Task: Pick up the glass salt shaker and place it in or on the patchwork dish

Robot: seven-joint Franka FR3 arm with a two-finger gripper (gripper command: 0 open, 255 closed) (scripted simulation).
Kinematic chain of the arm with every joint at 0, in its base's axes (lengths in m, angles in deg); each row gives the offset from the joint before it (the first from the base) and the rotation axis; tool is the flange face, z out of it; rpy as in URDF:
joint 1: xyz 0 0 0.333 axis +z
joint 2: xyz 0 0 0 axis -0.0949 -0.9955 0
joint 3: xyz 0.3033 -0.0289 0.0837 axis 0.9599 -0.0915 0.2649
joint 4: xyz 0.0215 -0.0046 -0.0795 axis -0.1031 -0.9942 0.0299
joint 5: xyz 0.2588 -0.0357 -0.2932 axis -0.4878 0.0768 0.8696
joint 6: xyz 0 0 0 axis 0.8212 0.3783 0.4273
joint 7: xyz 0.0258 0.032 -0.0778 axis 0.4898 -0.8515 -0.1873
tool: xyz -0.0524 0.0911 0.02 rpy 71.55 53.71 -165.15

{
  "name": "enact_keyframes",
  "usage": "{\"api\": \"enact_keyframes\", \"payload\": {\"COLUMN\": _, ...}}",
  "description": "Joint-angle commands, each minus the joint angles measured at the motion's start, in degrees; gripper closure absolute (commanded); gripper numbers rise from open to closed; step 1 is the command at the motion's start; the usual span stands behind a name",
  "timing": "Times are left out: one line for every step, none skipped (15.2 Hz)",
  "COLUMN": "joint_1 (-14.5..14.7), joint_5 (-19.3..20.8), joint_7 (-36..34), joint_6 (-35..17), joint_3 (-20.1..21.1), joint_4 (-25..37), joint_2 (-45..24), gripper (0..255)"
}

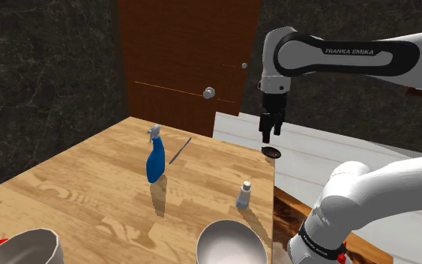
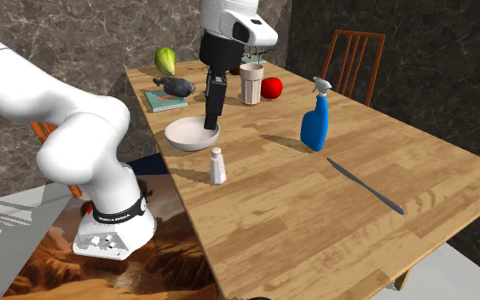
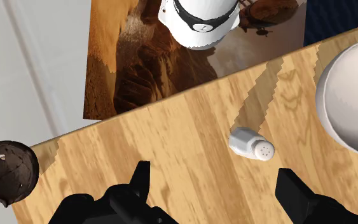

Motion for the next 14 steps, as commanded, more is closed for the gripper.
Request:
{"api": "enact_keyframes", "payload": {"joint_1": 0.0, "joint_5": 0.0, "joint_7": 0.0, "joint_6": 0.0, "joint_3": 0.0, "joint_4": 0.0, "joint_2": 0.0, "gripper": 0}}
{"api": "enact_keyframes", "payload": {"joint_1": 0.3, "joint_5": -0.6, "joint_7": -0.7, "joint_6": -1.7, "joint_3": 0.7, "joint_4": -1.6, "joint_2": 0.0, "gripper": 0}}
{"api": "enact_keyframes", "payload": {"joint_1": 0.6, "joint_5": -1.2, "joint_7": -1.5, "joint_6": -3.4, "joint_3": 1.3, "joint_4": -3.2, "joint_2": -0.1, "gripper": 0}}
{"api": "enact_keyframes", "payload": {"joint_1": 1.0, "joint_5": -1.9, "joint_7": -2.2, "joint_6": -5.2, "joint_3": 2.0, "joint_4": -4.7, "joint_2": -0.3, "gripper": 0}}
{"api": "enact_keyframes", "payload": {"joint_1": 1.4, "joint_5": -2.5, "joint_7": -2.9, "joint_6": -7.0, "joint_3": 2.7, "joint_4": -6.2, "joint_2": -0.6, "gripper": 0}}
{"api": "enact_keyframes", "payload": {"joint_1": 1.8, "joint_5": -3.2, "joint_7": -3.6, "joint_6": -8.9, "joint_3": 3.4, "joint_4": -7.6, "joint_2": -1.0, "gripper": 0}}
{"api": "enact_keyframes", "payload": {"joint_1": 2.2, "joint_5": -3.8, "joint_7": -4.3, "joint_6": -10.8, "joint_3": 4.1, "joint_4": -8.9, "joint_2": -1.5, "gripper": 0}}
{"api": "enact_keyframes", "payload": {"joint_1": 2.6, "joint_5": -4.5, "joint_7": -5.0, "joint_6": -12.7, "joint_3": 4.8, "joint_4": -10.1, "joint_2": -2.1, "gripper": 0}}
{"api": "enact_keyframes", "payload": {"joint_1": 3.0, "joint_5": -5.2, "joint_7": -5.6, "joint_6": -14.7, "joint_3": 5.6, "joint_4": -11.3, "joint_2": -2.8, "gripper": 0}}
{"api": "enact_keyframes", "payload": {"joint_1": 3.5, "joint_5": -5.9, "joint_7": -6.3, "joint_6": -16.7, "joint_3": 6.3, "joint_4": -12.4, "joint_2": -3.7, "gripper": 0}}
{"api": "enact_keyframes", "payload": {"joint_1": 4.0, "joint_5": -6.6, "joint_7": -7.0, "joint_6": -18.8, "joint_3": 7.1, "joint_4": -13.4, "joint_2": -4.6, "gripper": 0}}
{"api": "enact_keyframes", "payload": {"joint_1": 4.4, "joint_5": -7.3, "joint_7": -7.6, "joint_6": -20.9, "joint_3": 7.8, "joint_4": -14.4, "joint_2": -5.7, "gripper": 0}}
{"api": "enact_keyframes", "payload": {"joint_1": 4.9, "joint_5": -7.9, "joint_7": -8.3, "joint_6": -23.0, "joint_3": 8.6, "joint_4": -15.2, "joint_2": -6.9, "gripper": 0}}
{"api": "enact_keyframes", "payload": {"joint_1": 5.4, "joint_5": -8.6, "joint_7": -8.9, "joint_6": -25.2, "joint_3": 9.4, "joint_4": -16.0, "joint_2": -8.2, "gripper": 0}}
